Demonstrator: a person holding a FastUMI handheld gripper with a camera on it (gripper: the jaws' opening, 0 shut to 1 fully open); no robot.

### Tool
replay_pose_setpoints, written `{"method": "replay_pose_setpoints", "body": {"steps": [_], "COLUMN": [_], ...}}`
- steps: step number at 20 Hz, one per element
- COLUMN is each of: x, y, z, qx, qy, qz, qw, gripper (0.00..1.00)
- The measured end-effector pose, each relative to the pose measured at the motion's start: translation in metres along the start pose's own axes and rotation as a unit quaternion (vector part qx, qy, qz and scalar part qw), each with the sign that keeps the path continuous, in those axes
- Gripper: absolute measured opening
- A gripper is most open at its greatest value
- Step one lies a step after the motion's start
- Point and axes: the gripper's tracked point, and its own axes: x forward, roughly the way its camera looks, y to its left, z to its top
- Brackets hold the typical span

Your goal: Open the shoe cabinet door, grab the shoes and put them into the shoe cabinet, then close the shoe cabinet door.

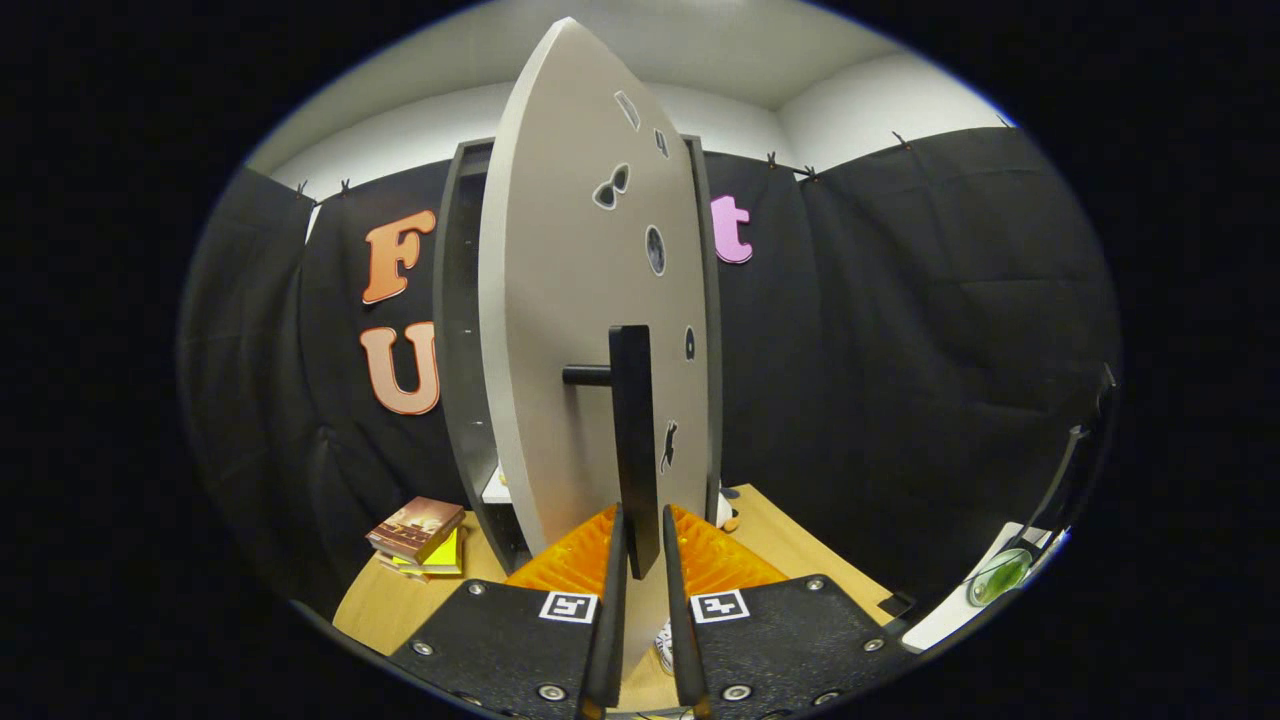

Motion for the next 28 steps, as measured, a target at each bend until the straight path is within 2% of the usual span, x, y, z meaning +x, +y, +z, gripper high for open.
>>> {"method": "replay_pose_setpoints", "body": {"steps": [5,9,13,16,19,25,28], "x": [-0.004,-0.013,-0.038,-0.061,-0.075,-0.070,-0.062], "y": [-0.029,-0.071,-0.120,-0.132,-0.117,-0.061,-0.032], "z": [-0.003,-0.014,-0.026,-0.040,-0.058,-0.105,-0.124], "qx": [0.003,0.014,0.045,0.065,0.063,0.075,0.061], "qy": [-0.003,0.003,0.006,0.007,0.012,0.040,0.046], "qz": [-0.043,-0.091,-0.157,-0.184,-0.181,-0.131,-0.099], "qw": [0.999,0.996,0.987,0.981,0.981,0.988,0.992], "gripper": [0.20,0.20,0.19,0.18,0.16,0.15,0.15]}}
